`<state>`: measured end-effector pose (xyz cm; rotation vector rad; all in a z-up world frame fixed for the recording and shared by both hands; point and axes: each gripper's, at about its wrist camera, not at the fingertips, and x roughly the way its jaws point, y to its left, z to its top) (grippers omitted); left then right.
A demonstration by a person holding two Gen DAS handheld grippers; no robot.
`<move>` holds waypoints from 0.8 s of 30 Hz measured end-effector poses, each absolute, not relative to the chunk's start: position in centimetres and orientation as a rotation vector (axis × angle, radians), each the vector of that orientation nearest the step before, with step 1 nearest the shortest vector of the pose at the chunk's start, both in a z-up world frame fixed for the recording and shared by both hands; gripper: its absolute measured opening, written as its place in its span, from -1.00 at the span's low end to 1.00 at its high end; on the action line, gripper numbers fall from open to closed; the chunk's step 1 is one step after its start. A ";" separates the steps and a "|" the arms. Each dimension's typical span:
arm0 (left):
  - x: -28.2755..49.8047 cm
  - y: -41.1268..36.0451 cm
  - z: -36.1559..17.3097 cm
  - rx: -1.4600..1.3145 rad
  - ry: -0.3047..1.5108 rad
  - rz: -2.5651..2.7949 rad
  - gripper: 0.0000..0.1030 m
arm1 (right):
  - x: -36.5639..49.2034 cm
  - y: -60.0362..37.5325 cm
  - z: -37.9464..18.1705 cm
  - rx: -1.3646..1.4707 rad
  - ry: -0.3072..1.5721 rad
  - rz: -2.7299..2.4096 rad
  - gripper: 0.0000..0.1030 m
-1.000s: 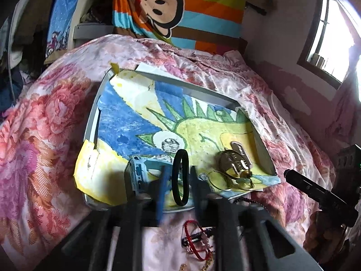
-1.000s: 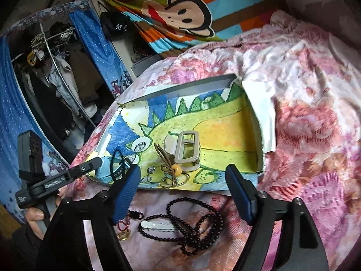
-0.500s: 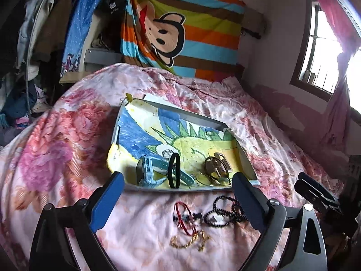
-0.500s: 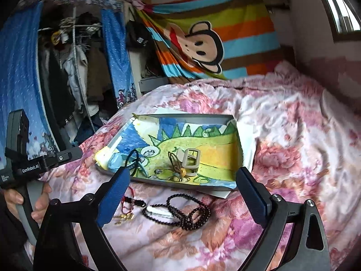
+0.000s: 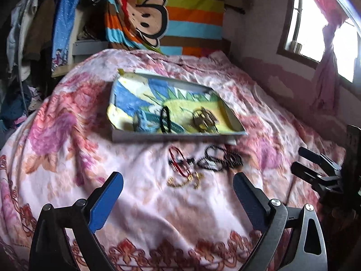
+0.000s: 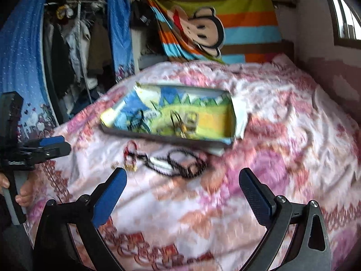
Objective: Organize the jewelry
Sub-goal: 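Open both tools and raise them away from the tray, then grasp the gold chain with the left tool while the right tool grasps the black bead necklace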
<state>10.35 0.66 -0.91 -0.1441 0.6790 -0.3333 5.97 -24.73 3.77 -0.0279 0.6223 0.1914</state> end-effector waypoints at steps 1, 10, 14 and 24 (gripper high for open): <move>10.3 0.3 -1.1 -0.136 0.693 -0.349 0.90 | 6.1 -24.9 3.4 -0.023 0.640 0.187 0.90; 11.0 -2.5 -3.6 -0.036 0.805 -0.401 0.90 | 8.5 -26.9 0.3 0.040 0.801 0.135 0.90; 11.8 -3.1 -4.1 -0.014 0.825 -0.392 0.90 | 9.8 -27.0 -0.4 0.032 0.818 0.147 0.90; 16.3 -5.2 -5.5 0.042 0.884 -0.438 0.05 | 14.9 -24.1 -1.3 -0.056 0.794 0.270 0.64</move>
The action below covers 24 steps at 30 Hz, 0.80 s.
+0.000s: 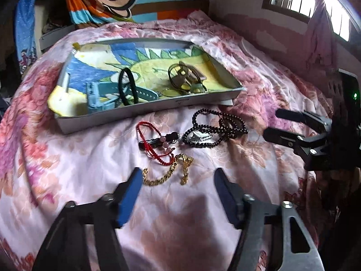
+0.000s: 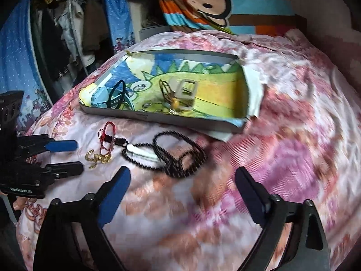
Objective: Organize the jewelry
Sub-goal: 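Grasp the gold chain with the left tool while the right tool grasps the black bead necklace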
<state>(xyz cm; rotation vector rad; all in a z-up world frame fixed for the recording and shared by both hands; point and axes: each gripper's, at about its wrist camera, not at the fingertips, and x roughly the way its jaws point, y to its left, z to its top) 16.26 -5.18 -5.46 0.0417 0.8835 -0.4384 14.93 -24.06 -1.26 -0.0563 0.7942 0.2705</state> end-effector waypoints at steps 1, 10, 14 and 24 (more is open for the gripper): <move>16.6 -5.3 -5.6 0.045 0.893 -0.444 -0.05 | 15.5 -23.8 -1.5 -0.063 0.800 0.281 0.55; 17.4 -6.9 -6.7 0.109 0.926 -0.489 -0.75 | 18.0 -22.7 -4.5 -0.092 0.926 0.287 0.06; 17.5 -6.7 -6.6 0.100 0.924 -0.475 -0.77 | 17.8 -22.1 -5.0 -0.131 0.931 0.256 -0.49; 17.5 -5.3 -6.5 0.022 0.942 -0.469 -0.89 | 16.6 -21.6 -4.2 -0.133 0.939 0.285 -0.90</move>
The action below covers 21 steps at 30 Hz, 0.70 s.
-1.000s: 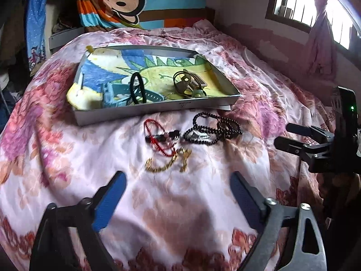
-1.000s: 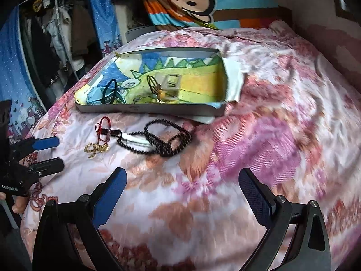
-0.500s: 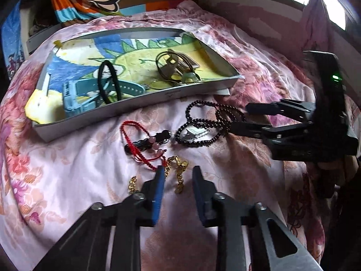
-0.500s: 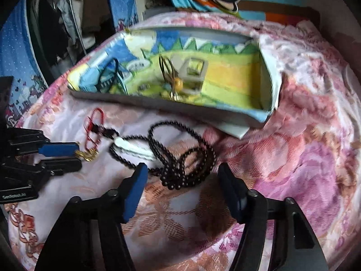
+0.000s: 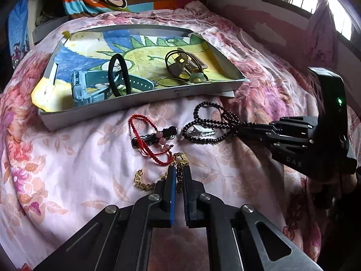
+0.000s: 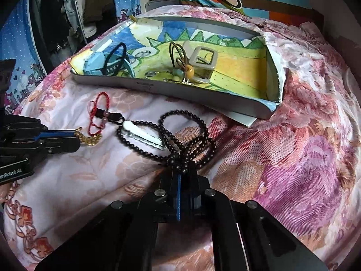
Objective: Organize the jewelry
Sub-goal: 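Grasp the gold chain with the left tool while the right tool grasps the black bead necklace, then lift the gold chain into the tray with the left tool while the right tool carries the necklace over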
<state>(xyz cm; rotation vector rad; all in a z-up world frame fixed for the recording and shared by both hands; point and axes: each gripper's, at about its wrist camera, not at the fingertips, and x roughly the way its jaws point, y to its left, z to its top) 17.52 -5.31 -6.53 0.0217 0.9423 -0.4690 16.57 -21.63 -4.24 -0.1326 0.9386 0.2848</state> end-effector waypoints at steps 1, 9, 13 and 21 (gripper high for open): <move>17.5 -5.2 -6.4 0.010 0.944 -0.470 -0.89 | 16.5 -21.6 -4.0 -0.130 0.933 0.286 -0.90; 16.1 -3.9 -4.1 -0.045 0.870 -0.489 -0.89 | 14.0 -21.9 1.0 -0.101 0.787 0.299 -0.90; 15.3 -3.1 -2.0 -0.078 0.773 -0.524 -0.89 | 13.2 -22.2 3.2 -0.072 0.716 0.314 -0.90; 14.2 -2.1 0.9 -0.142 0.635 -0.591 -0.89 | 11.4 -23.5 6.9 0.031 0.566 0.376 -0.90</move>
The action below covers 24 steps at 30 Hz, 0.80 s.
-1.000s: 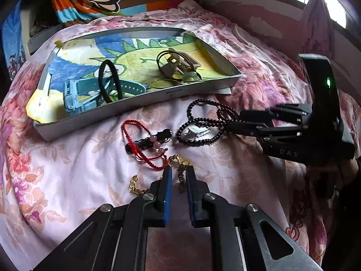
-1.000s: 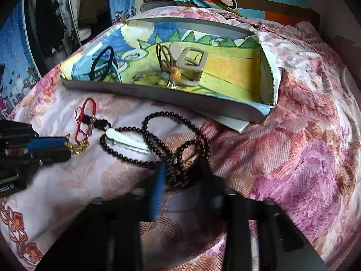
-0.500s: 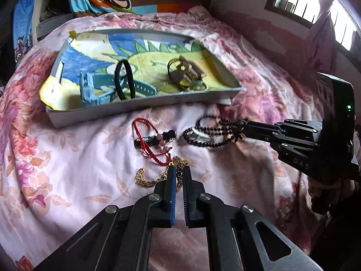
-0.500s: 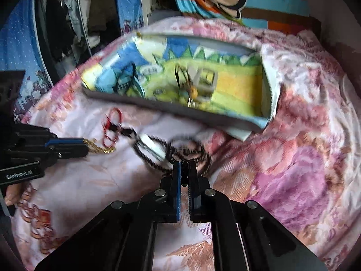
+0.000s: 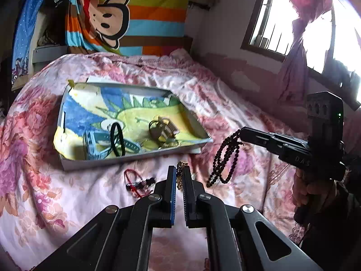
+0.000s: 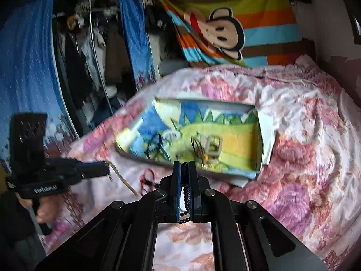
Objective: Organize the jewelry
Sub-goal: 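Lift the gold chain into the tray with the left tool while the right tool carries the necklace over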
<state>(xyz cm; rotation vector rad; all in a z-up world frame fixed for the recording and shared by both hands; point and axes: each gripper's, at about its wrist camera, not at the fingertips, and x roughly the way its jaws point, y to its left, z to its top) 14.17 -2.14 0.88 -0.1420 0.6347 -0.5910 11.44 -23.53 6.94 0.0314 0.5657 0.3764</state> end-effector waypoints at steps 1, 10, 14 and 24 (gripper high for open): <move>14.1 -2.1 1.0 -0.142 0.631 -0.592 -0.89 | 11.2 -23.8 7.4 0.045 0.546 0.385 -0.90; 15.0 -2.5 1.4 -0.151 0.611 -0.591 -0.89 | 10.9 -24.8 8.8 0.079 0.454 0.364 -0.90; 17.1 -2.3 2.5 -0.191 0.582 -0.578 -0.89 | 13.1 -24.7 9.1 0.082 0.399 0.321 -0.90; 24.3 -2.2 4.0 -0.216 0.509 -0.446 -0.89 | 20.7 -24.4 7.1 0.037 0.415 0.229 -0.90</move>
